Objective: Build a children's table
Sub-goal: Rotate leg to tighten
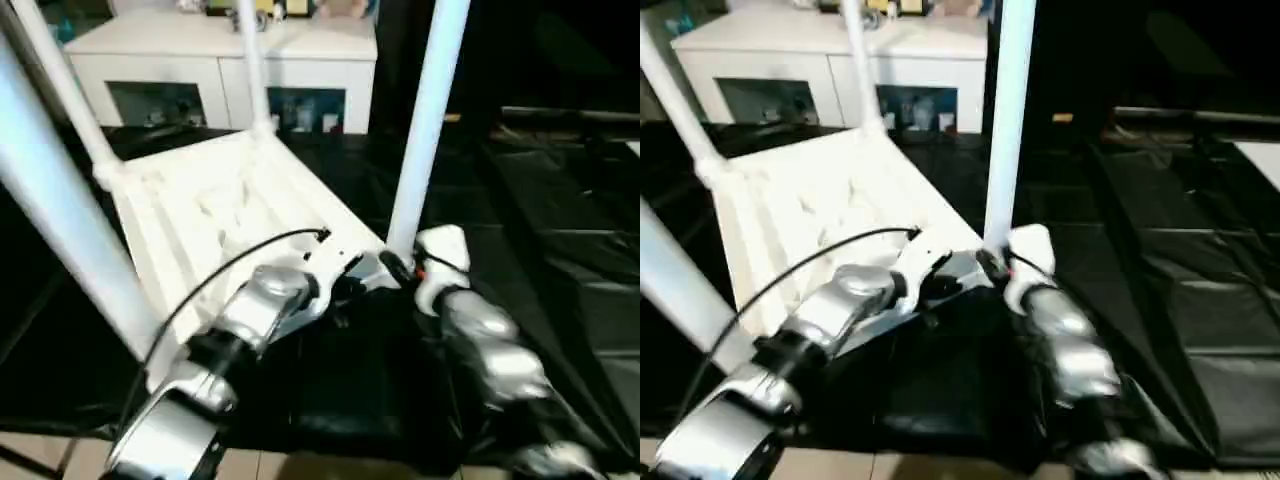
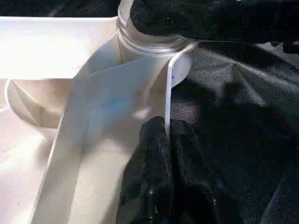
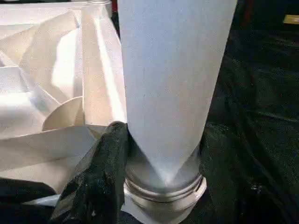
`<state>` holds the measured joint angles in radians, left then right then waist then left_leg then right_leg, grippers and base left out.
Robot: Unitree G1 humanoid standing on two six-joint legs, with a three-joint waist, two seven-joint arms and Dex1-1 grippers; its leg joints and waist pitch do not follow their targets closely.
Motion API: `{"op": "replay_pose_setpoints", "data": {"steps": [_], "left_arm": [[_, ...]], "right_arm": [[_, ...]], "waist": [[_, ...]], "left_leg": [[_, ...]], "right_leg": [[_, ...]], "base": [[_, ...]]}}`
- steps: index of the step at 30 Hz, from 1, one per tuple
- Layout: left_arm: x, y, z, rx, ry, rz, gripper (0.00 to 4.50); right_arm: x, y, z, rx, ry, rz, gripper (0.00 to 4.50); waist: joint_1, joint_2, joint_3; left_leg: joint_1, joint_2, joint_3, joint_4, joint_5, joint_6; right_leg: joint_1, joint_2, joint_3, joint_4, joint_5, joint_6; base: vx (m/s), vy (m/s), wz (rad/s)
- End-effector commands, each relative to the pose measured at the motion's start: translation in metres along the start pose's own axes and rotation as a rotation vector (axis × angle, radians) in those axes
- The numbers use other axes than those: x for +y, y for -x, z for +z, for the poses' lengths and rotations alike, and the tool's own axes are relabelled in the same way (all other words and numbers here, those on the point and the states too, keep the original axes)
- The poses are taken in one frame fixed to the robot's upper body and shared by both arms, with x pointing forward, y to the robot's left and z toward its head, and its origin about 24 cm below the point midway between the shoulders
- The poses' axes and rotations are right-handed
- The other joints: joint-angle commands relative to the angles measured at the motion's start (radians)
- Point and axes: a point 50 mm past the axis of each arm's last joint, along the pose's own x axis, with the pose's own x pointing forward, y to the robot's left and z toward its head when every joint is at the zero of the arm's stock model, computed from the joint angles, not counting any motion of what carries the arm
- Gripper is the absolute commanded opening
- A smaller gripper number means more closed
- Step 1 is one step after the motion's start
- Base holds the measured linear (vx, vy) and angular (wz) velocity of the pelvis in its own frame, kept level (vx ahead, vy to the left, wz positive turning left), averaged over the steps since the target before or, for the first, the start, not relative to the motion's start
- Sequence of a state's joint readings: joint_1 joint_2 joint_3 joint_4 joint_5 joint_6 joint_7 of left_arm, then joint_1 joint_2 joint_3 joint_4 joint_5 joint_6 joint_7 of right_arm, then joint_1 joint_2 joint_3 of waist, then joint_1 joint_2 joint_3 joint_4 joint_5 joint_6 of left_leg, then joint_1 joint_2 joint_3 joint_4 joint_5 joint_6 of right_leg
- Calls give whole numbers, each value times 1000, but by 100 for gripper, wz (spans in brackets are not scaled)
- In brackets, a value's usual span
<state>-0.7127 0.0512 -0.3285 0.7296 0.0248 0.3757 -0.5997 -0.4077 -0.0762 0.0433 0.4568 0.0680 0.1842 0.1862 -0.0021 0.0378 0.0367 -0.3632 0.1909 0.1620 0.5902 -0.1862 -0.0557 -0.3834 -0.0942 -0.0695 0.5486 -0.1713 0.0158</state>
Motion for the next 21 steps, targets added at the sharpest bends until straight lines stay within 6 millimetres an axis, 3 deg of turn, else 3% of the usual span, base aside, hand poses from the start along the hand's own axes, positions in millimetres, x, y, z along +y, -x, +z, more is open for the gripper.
{"op": "replay_pose_setpoints", "data": {"steps": [1,2,3,5,7,8,10,11,14,15,16,17,18,19,20,21], "left_arm": [[2,-3,-4,37,-9,43,0],[1,-2,-2,28,-14,31,0],[1,-2,-2,28,-14,30,0],[1,-1,0,10,-23,3,0],[1,0,1,-4,-36,-25,0],[0,3,1,-12,-51,-54,0],[0,5,1,-16,-55,-68,0],[-1,8,1,-26,-61,-99,0],[-2,14,2,-38,-67,-141,0],[-2,15,2,-40,-67,-147,0],[-2,23,3,-54,-64,-197,0],[-3,28,4,-67,-78,-231,0],[-4,30,5,-74,-89,-249,0],[-4,32,5,-77,-86,-268,0],[-8,39,4,-82,-86,-345,0],[-10,42,4,-84,-94,-376,0]], "right_arm": [[21,2,-22,74,-46,107,233],[20,4,-16,14,-78,124,252],[20,4,-15,10,-81,125,267],[10,7,-6,-50,-94,115,278],[2,9,3,-87,-103,114,305],[-9,13,14,-123,-112,148,305],[-14,15,19,-135,-103,167,317],[-21,19,23,-127,-60,233,335],[-29,26,25,-95,27,317,351],[-30,27,25,-88,46,332,356],[-37,38,25,-59,116,438,356],[-40,44,25,-34,149,502,356],[-41,49,24,-13,168,548,356],[-42,52,23,-2,174,570,356],[-43,59,20,36,183,638,356],[-43,62,18,59,189,667,356]], "waist": [[-14,-1,-33],[-16,-8,-38],[-14,-5,-38],[-19,-12,-37],[-20,-14,-42],[-19,-10,-41],[-11,-15,-41],[-5,-10,-40],[12,-13,-46],[20,-12,-47],[21,-12,-47],[27,-18,-55],[38,-17,-62],[43,-15,-64],[48,-17,-63],[50,-18,-63]], "left_leg": [[33,16,-21,-91,-592,-16],[30,17,-22,-92,-583,-11],[22,18,-23,-97,-559,-4],[7,20,-24,-101,-532,1],[0,23,-21,-101,-485,8],[-2,23,-20,-102,-468,11],[1,24,-10,-99,-433,29],[4,24,-4,-95,-403,40],[1,30,4,-88,-309,59],[9,30,11,-82,-292,63],[9,29,13,-80,-282,63],[-3,29,9,-74,-228,76],[-7,29,11,-66,-127,110],[-5,29,13,-62,-91,128],[-9,25,16,-54,-40,167],[-11,24,16,-53,-37,173]], "right_leg": [[5,-31,-6,-108,-599,-73],[13,-35,-6,-105,-574,-80],[17,-41,1,-100,-552,-91],[23,-43,7,-93,-519,-108],[26,-46,16,-79,-441,-146],[28,-46,18,-76,-417,-156],[27,-46,23,-73,-373,-175],[24,-46,27,-70,-358,-187],[29,-46,33,-58,-274,-222],[21,-45,36,-58,-254,-237],[19,-44,38,-54,-239,-243],[37,-44,38,-36,-167,-257],[42,-43,39,-19,-45,-275],[40,-40,40,-14,10,-289],[38,-40,39,-4,91,-320],[39,-41,39,-3,94,-322]], "base": [[0,0,0],[0,0,0],[0,0,0],[0,0,0],[0,0,0],[0,0,0],[0,0,0],[0,0,0],[41,-17,3],[67,-33,10],[72,-36,7],[72,-36,7],[74,-31,1],[67,-30,3],[67,-30,3],[0,0,0]]}}
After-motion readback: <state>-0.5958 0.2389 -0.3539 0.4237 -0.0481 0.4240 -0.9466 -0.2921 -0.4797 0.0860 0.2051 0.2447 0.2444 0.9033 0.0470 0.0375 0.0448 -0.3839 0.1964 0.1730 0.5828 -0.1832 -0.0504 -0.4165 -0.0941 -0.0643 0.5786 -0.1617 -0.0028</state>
